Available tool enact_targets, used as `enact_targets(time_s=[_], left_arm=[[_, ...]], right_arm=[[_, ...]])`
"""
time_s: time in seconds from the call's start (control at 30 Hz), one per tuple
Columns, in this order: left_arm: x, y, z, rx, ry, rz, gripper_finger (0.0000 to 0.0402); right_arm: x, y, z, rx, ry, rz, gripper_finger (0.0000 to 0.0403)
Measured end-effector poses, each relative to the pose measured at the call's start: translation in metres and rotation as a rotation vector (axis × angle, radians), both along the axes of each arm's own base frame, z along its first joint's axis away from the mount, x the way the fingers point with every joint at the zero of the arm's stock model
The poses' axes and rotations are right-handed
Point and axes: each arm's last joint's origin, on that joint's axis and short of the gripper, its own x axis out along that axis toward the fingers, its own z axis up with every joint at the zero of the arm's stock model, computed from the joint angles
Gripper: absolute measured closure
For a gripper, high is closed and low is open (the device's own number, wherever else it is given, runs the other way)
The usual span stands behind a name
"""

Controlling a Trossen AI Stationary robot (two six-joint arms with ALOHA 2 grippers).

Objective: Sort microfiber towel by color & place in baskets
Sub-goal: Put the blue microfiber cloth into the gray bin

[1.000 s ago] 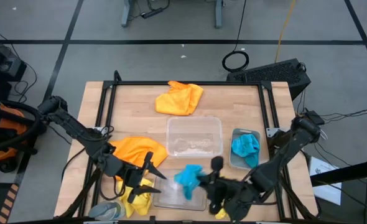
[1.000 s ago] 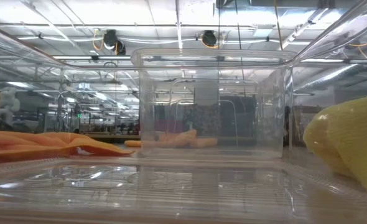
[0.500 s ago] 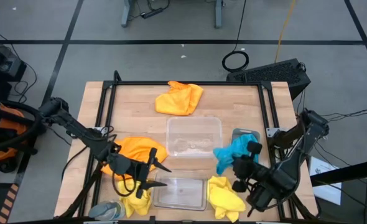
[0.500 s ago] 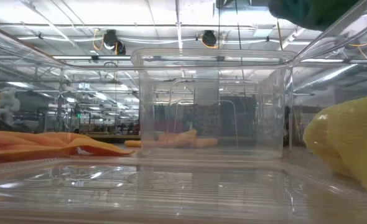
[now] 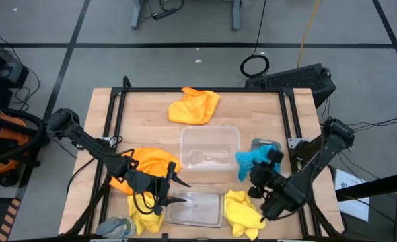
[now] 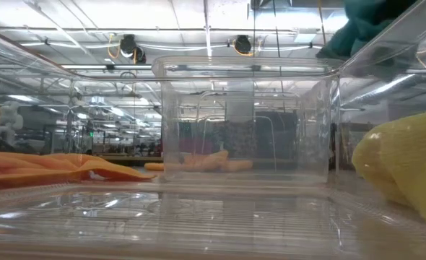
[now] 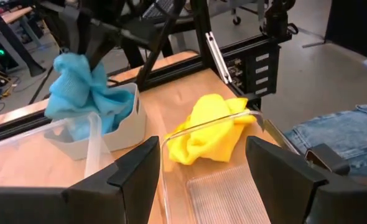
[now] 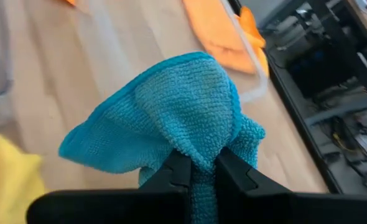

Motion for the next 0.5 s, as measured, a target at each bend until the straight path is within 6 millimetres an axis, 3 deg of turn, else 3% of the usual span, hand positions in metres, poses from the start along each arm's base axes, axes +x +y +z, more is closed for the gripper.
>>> enact_targets(time_s=[0.27, 0.5], left_arm=[[0.000, 0.000, 0.001, -0.003, 0.001, 0.001, 0.0159], [-0.002, -0.003, 0.000, 0.001, 0.006, -0.010, 0.0159]], right_arm=[[0.012, -0.030, -0.015, -0.005, 0.117, -0.141, 0.0380], [0.000, -0.034, -0.043, 0.061, 0.253, -0.227, 0.0380]])
